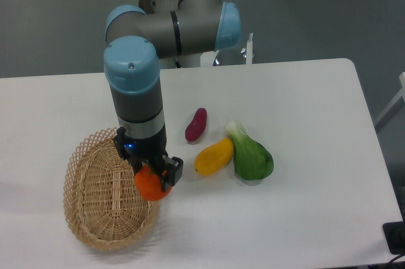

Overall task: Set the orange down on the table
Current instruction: 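Lift the held orange from beside the wicker basket and carry it toward the bok choy, then move the orange past the bok choy and lower it onto the table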

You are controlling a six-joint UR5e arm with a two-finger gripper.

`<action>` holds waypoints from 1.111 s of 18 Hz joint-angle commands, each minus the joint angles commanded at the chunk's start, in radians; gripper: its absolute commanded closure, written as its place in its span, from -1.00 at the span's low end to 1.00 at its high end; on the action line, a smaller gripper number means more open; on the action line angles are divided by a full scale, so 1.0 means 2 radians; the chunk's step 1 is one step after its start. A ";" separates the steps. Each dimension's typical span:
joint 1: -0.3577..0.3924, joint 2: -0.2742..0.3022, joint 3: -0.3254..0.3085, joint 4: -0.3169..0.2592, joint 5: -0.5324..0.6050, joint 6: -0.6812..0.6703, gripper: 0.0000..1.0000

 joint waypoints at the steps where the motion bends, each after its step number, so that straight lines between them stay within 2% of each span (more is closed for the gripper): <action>1: 0.000 0.000 0.002 -0.001 0.001 0.001 -0.40; 4: 0.007 0.000 0.007 -0.001 0.000 0.002 -0.40; 8: 0.037 0.000 0.001 -0.002 0.000 0.047 -0.39; 11: 0.077 0.013 -0.005 -0.043 -0.003 0.108 -0.39; 16: 0.128 0.012 -0.044 -0.033 0.000 0.211 -0.39; 18: 0.146 0.012 -0.050 -0.031 -0.002 0.245 -0.39; 20: 0.176 0.013 -0.072 -0.030 -0.002 0.297 -0.39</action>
